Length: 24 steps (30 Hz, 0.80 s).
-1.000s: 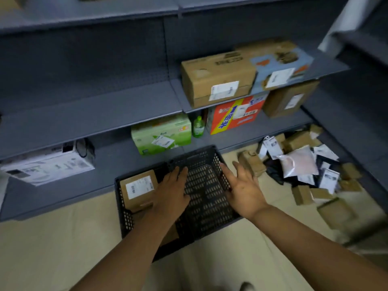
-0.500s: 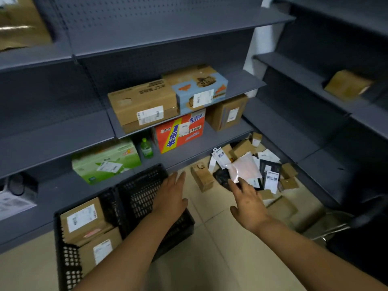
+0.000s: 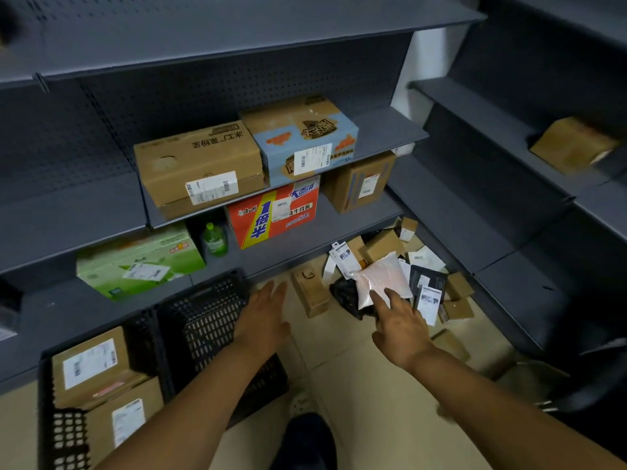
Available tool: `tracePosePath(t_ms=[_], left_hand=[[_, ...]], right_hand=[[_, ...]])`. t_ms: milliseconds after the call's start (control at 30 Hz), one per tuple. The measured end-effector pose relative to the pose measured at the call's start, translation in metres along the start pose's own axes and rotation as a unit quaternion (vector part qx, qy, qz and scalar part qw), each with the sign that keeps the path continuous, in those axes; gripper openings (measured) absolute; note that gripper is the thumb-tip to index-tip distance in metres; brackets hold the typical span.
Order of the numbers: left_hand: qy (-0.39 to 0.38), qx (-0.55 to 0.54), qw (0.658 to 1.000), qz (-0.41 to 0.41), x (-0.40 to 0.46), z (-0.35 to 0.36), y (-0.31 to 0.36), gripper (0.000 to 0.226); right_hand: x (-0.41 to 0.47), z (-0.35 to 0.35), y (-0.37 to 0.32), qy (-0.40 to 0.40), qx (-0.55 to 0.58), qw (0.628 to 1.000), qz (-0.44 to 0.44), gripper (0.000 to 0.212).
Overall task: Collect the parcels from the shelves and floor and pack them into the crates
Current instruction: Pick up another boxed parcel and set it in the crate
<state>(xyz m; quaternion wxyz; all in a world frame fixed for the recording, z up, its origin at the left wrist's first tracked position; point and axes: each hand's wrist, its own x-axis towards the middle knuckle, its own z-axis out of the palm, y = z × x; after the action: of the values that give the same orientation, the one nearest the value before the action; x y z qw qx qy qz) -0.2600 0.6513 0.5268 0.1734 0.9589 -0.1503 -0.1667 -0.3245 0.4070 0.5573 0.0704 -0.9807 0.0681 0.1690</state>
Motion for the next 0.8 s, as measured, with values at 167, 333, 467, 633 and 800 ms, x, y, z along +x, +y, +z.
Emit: tracePosePath(t_ms=[167,333,467,633,800], left_hand=[[-0.008,-0.003,1.0,-0.01,0.071,0.002,-0.01,0.072],[-0.011,-0.039,0.998,-0.043,0.136,0.019,-0.023,0.076],[-0.036,-0.075,0.992,-0.092,0.18,0.047,-0.036,0.081],[-0.047,-0.081,0.987,-0.133,0.232,0.096,-0.055,0.08],[-0.066,-0.113,0.976,-0.172,0.283,0.161,-0.078,0.082]], right_hand=[[0.074,0.002,0.004,-0.044,0.023,0.999,0.0,0.076],[0.157,0.023,0.009,-0.089,0.022,0.996,-0.009,0.076],[0.217,0.053,0.011,-0.118,0.027,0.993,-0.017,0.073],[0.29,0.108,0.018,-0.174,0.065,0.982,-0.026,0.072],[0.36,0.184,0.022,-0.21,0.075,0.975,-0.018,0.074]])
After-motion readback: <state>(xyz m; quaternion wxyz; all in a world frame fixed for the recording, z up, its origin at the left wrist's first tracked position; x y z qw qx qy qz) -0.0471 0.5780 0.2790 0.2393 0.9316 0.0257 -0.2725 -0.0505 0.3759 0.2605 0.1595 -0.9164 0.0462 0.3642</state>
